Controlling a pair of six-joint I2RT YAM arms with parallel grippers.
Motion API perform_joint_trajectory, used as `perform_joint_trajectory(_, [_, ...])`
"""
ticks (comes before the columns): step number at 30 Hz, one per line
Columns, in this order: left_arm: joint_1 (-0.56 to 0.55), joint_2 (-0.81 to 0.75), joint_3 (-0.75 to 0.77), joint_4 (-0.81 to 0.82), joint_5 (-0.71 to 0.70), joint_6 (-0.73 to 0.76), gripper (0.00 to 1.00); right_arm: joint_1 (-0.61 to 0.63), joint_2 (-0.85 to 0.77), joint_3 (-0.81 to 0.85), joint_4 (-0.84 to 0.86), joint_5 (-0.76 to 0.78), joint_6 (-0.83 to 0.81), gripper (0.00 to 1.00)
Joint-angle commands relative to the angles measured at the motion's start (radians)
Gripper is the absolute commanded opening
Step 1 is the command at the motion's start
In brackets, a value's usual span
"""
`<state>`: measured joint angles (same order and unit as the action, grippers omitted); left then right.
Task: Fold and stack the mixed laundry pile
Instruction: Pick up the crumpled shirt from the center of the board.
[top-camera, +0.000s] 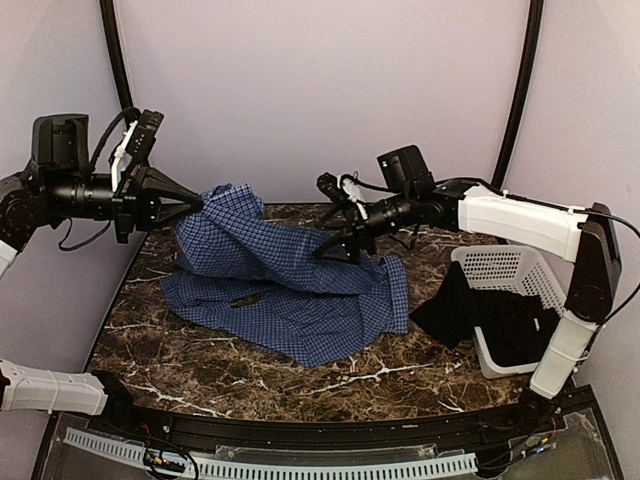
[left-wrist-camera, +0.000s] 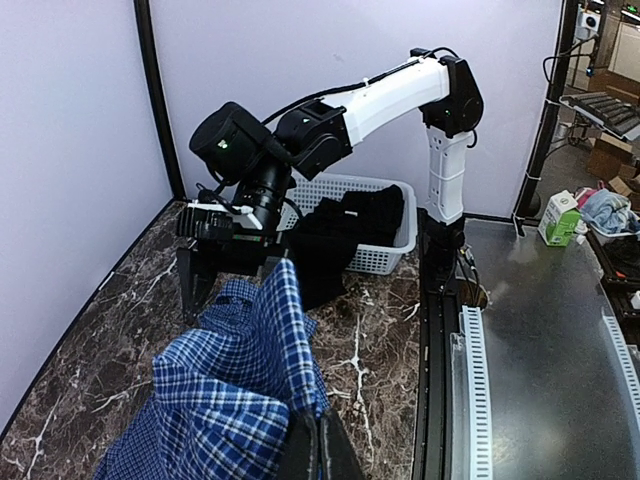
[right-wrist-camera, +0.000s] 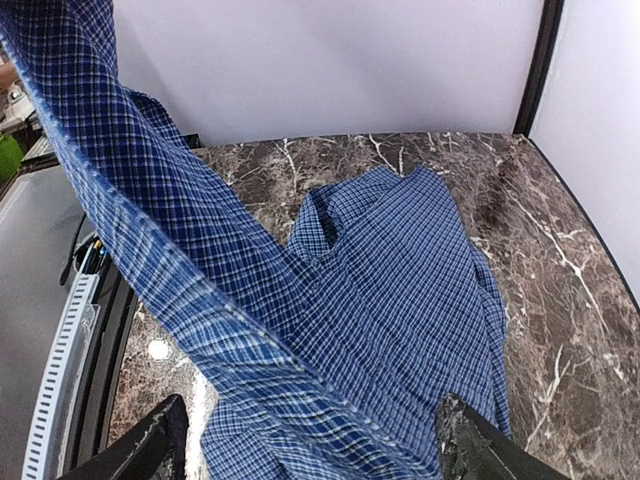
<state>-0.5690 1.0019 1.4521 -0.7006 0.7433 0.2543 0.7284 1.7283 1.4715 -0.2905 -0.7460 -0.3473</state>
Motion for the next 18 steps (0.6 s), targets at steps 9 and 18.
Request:
perform_joint_trajectory(9, [-0.002,-0.033,-0.014,-0.015,0.055,0.087,0.0,0.088,0.093,0.138,-0.061,-0.066,-0.11,0.77])
perform_joint_trajectory(18, [-0.003,-0.037,-0.014,-0.009,0.038,0.1,0.0,0.106,0.109,0.148,-0.058,-0.128,-0.088,0.6])
